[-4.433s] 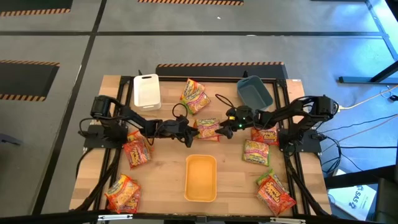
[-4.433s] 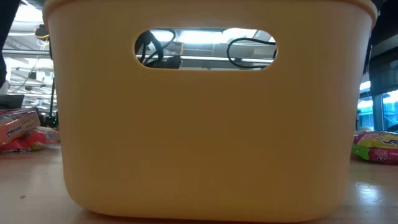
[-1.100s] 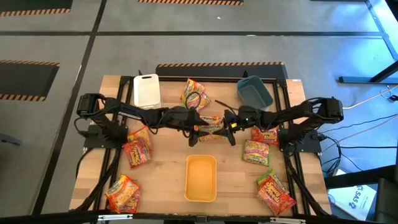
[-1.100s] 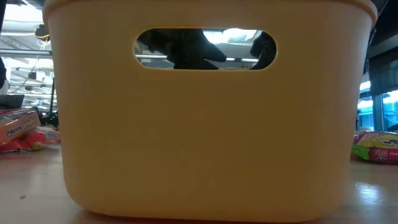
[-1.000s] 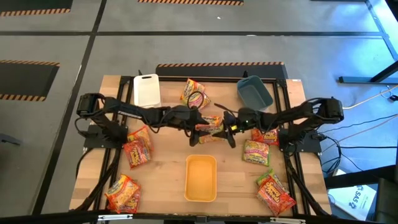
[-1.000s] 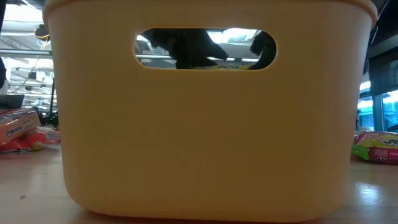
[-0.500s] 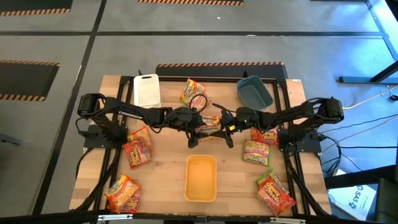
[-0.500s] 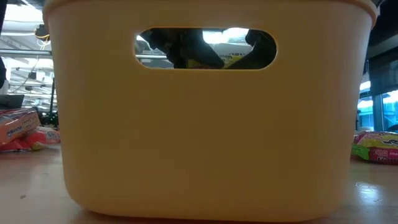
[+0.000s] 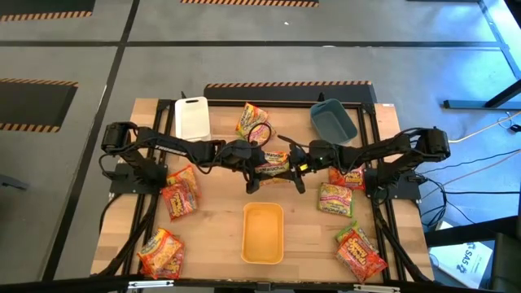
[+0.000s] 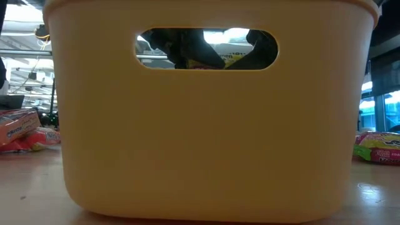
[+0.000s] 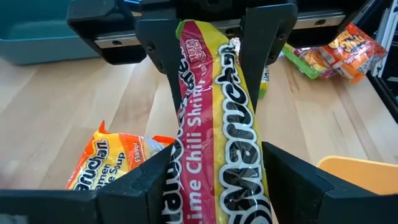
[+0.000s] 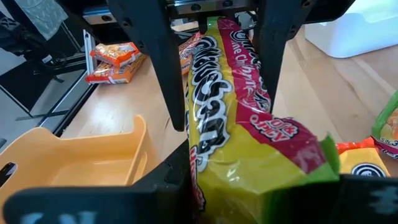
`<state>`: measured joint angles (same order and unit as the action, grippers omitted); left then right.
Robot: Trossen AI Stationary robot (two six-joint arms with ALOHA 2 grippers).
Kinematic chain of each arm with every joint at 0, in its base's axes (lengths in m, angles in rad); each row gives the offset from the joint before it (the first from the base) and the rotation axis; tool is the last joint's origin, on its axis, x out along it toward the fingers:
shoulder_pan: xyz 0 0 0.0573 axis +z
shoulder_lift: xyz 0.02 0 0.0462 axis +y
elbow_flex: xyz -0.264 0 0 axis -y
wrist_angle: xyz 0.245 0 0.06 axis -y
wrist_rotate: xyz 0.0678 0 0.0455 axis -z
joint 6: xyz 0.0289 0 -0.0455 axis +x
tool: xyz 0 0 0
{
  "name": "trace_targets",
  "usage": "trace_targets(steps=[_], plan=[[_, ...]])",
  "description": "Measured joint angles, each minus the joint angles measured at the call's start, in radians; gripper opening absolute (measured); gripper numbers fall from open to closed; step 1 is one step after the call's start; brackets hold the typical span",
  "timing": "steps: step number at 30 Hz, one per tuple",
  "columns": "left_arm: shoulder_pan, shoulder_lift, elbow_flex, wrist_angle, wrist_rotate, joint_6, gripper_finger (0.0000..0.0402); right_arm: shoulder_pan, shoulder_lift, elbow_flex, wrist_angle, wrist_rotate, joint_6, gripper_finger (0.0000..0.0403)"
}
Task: Sort Maruchan noodles
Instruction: Put the middle left green noodle pack into the white bin
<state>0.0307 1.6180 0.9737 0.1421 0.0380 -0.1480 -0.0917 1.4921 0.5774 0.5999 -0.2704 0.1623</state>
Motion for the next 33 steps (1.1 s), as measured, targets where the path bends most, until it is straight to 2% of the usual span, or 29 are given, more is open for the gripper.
trace_targets(steps=[9,17,19,22,28,33], plan=[[0.003,0.0,0.0,0.0,0.001,-0.003,0.0199,0.0,0.0,0.0,0.0,-0.001,-0.011,0.0106],[0.002,0.0,0.0,0.0,0.007,-0.003,0.0136,0.0,0.0,0.0,0.002,-0.001,-0.005,0.0106],[0.003,0.0,0.0,0.0,0.01,-0.003,0.0131,0.0,0.0,0.0,0.008,0.0,0.01,0.0111],[0.003,-0.001,0.0,0.001,0.01,0.001,0.0131,0.001,0.001,-0.001,0.018,0.001,0.017,0.0136],[0.003,-0.001,0.0,0.0,-0.001,0.004,0.013,0.001,0.0,-0.001,0.023,-0.003,0.024,0.0226],[0.002,-0.056,0.001,-0.067,-0.008,0.014,0.013,-0.001,-0.077,0.001,-0.034,-0.018,0.008,0.0272]])
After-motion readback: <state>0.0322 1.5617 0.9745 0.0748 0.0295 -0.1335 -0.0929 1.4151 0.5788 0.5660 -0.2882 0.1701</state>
